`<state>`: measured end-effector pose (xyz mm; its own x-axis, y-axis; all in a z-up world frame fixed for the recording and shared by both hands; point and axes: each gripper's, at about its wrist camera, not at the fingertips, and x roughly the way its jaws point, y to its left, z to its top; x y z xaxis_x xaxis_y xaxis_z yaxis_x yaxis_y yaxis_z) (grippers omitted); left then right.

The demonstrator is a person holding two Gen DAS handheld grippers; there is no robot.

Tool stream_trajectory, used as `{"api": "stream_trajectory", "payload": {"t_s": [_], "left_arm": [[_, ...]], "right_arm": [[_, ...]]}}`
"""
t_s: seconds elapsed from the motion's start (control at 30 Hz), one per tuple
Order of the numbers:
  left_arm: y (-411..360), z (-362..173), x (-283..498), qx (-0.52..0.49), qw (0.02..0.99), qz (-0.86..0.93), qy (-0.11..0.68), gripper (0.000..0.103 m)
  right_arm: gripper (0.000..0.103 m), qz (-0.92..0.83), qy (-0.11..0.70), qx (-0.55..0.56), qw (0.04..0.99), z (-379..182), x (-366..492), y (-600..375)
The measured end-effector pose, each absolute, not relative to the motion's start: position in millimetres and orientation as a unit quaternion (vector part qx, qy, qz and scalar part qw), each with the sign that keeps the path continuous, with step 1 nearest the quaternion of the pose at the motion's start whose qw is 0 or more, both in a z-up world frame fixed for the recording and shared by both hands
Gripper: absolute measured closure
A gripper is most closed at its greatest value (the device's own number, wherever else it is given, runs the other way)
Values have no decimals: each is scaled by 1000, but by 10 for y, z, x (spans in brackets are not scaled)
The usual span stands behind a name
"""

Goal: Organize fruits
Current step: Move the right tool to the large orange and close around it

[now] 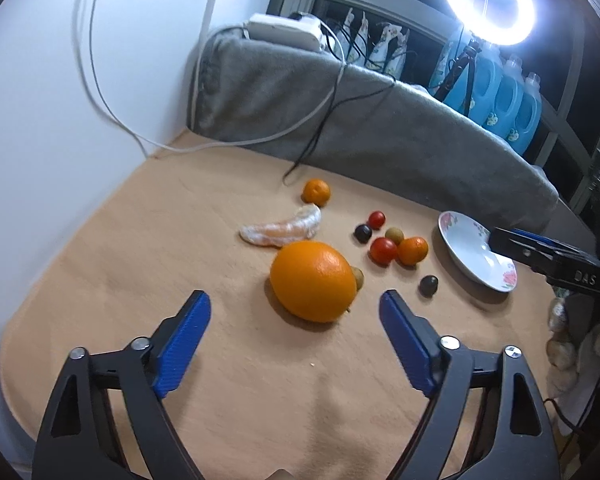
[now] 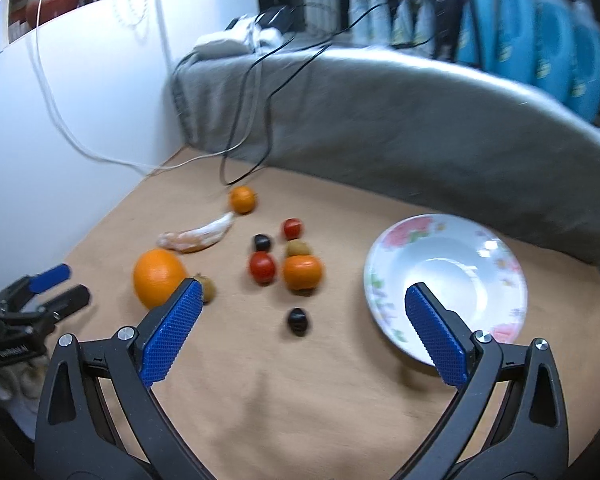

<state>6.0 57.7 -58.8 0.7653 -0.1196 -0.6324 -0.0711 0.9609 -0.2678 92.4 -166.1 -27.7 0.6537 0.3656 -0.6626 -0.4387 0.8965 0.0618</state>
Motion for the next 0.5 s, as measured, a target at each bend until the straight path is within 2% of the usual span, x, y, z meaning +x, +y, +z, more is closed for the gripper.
{"api": "stream_trajectory", "payload": {"t_s": [0.07,0.33,0.5], "left_arm": [[577,-634,76,-149,925,-20,349,20],[574,-767,139,-173,914,-41,366,21],[577,-864,231,-190,904,-62,379,33]], "right_arm": [[8,243,363,-49,898,-306,965,-1573],[13,319,419,-18,850,-467,1199,-1250],[17,352,450,3,821,-569,1354,-1091]]}}
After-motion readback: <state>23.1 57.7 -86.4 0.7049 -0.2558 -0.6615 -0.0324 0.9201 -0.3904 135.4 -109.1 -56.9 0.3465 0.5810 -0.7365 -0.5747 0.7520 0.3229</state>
